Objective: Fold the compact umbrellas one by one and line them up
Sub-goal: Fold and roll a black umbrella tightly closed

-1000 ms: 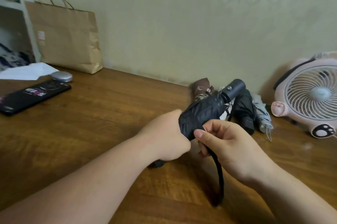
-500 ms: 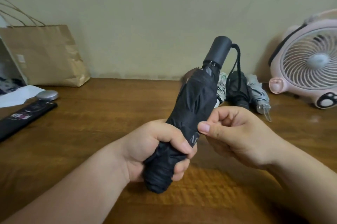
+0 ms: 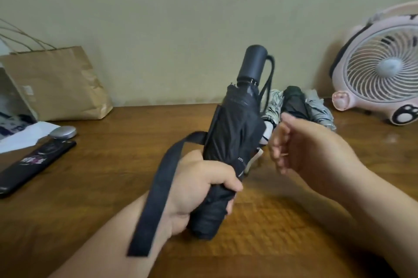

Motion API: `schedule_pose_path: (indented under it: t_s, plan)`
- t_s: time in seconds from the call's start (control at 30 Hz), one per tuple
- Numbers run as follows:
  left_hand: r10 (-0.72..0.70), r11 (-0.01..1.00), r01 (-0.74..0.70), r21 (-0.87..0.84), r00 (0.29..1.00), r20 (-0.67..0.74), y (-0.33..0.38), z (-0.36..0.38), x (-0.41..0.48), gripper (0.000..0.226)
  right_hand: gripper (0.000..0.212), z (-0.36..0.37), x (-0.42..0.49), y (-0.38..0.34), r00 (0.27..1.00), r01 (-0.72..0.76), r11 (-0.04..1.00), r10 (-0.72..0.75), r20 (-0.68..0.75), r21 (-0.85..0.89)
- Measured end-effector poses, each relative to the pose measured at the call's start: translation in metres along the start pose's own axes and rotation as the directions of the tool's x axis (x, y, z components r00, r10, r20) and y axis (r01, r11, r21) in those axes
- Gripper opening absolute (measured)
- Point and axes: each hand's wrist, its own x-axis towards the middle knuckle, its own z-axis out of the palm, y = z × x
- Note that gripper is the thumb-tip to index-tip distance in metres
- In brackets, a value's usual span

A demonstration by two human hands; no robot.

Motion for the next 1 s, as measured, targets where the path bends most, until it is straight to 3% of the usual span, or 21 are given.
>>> schedule_pose_path:
  t_s: [0.03, 0.1, 0.13, 0.2, 0.27, 0.37, 0.53, 0.67, 0.83, 0.9, 1.0]
  plan:
    - [0.021, 0.973, 0.008, 0.229, 0.992, -0.126, 0.001, 0.002, 0.006, 0.023, 0.059, 0.002, -0.004, -0.004, 0.999, 0.041, 0.997, -0.040, 0.006, -0.064]
    - [0.085, 0.764, 0.078, 0.641, 0.972, -0.220, 0.002, 0.004, 0.017, 0.031, 0.077, 0.017, -0.019, -0.006, 0.987, 0.159, 0.944, -0.160, 0.020, -0.289]
    - [0.214, 0.673, 0.058, 0.737, 0.939, -0.269, 0.001, 0.000, 0.019, 0.026, 0.080, 0.028, -0.026, -0.004, 0.975, 0.208, 0.906, -0.221, 0.007, -0.368]
    - [0.406, 0.624, 0.010, 0.781, 0.850, -0.335, -0.001, -0.009, 0.015, 0.018, 0.073, 0.050, -0.036, -0.001, 0.957, 0.255, 0.869, -0.291, -0.021, -0.424]
    - [0.452, 0.525, 0.075, 0.848, 0.819, -0.353, 0.002, -0.009, 0.004, 0.020, 0.060, 0.065, -0.036, 0.003, 0.968, 0.221, 0.885, -0.251, -0.020, -0.409]
    - [0.484, 0.483, 0.064, 0.873, 0.812, -0.327, 0.000, -0.006, 0.006, 0.024, 0.044, 0.070, -0.032, 0.010, 0.977, 0.144, 0.884, -0.198, -0.078, -0.444]
    - [0.456, 0.546, 0.047, 0.837, 0.821, -0.343, -0.005, -0.008, 0.008, 0.025, 0.040, 0.060, -0.026, 0.026, 0.986, 0.037, 0.924, -0.096, -0.139, -0.380]
    - [0.513, 0.538, -0.025, 0.843, 0.803, -0.304, -0.007, -0.008, 0.008, 0.026, 0.033, 0.061, -0.022, 0.029, 0.987, -0.163, 0.981, 0.163, -0.013, -0.106]
    - [0.423, 0.632, -0.065, 0.772, 0.864, -0.273, -0.011, -0.013, 0.009, 0.024, 0.031, 0.050, -0.017, 0.027, 0.992, -0.127, 0.982, 0.130, 0.010, -0.137]
    - [0.317, 0.736, -0.090, 0.671, 0.922, -0.224, -0.010, -0.016, 0.010, 0.021, 0.033, 0.048, -0.016, 0.027, 0.992, -0.104, 0.981, 0.115, 0.060, -0.167]
    - [0.076, 0.966, -0.042, 0.256, 0.989, -0.123, -0.007, -0.017, 0.007, 0.018, 0.032, 0.038, -0.011, 0.023, 0.983, -0.019, 0.992, 0.040, 0.177, -0.124]
